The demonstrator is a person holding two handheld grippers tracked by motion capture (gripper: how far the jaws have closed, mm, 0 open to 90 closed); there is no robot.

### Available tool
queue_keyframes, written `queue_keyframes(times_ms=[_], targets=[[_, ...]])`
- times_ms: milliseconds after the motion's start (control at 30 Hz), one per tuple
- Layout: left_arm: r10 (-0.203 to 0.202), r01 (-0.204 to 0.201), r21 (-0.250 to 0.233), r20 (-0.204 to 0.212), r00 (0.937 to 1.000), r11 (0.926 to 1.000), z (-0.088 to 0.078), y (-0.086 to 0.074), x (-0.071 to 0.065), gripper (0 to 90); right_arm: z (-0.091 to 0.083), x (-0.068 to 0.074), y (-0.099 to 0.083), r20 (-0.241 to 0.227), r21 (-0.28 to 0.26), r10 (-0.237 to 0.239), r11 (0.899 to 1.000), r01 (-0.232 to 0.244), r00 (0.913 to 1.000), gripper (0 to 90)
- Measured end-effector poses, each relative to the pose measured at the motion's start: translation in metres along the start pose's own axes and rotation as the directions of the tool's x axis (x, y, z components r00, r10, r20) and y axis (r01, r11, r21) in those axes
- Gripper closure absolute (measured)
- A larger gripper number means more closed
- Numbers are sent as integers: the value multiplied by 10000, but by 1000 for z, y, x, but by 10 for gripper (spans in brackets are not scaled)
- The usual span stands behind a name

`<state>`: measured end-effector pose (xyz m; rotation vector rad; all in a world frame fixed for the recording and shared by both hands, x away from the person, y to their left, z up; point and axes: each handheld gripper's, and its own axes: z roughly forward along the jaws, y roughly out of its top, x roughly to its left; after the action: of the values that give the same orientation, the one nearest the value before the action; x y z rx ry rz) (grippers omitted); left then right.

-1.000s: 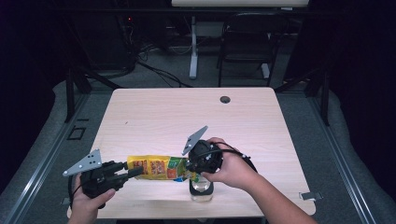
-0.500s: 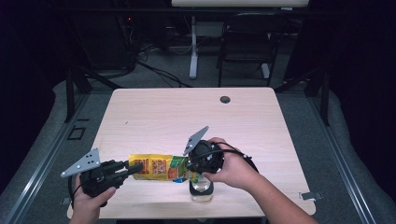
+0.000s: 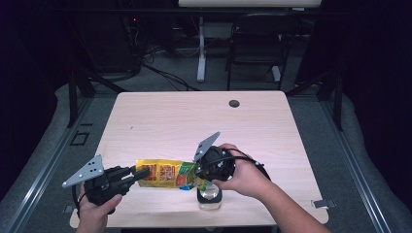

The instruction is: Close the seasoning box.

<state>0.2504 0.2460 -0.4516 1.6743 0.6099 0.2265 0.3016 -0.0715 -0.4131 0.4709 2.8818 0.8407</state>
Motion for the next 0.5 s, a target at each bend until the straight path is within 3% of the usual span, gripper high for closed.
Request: queue_keyframes(times_ms=[333,500], targets=[[46,-43,-212,143,9999,9998,3,6,-5,789,-2,1,-5,80,-98,-14,10000,14,10000,889],[192,-187,-163,265,9995,9997,7,9,-8,796,-2,0,-10,57,-232,213,9995,-212,9998,885]])
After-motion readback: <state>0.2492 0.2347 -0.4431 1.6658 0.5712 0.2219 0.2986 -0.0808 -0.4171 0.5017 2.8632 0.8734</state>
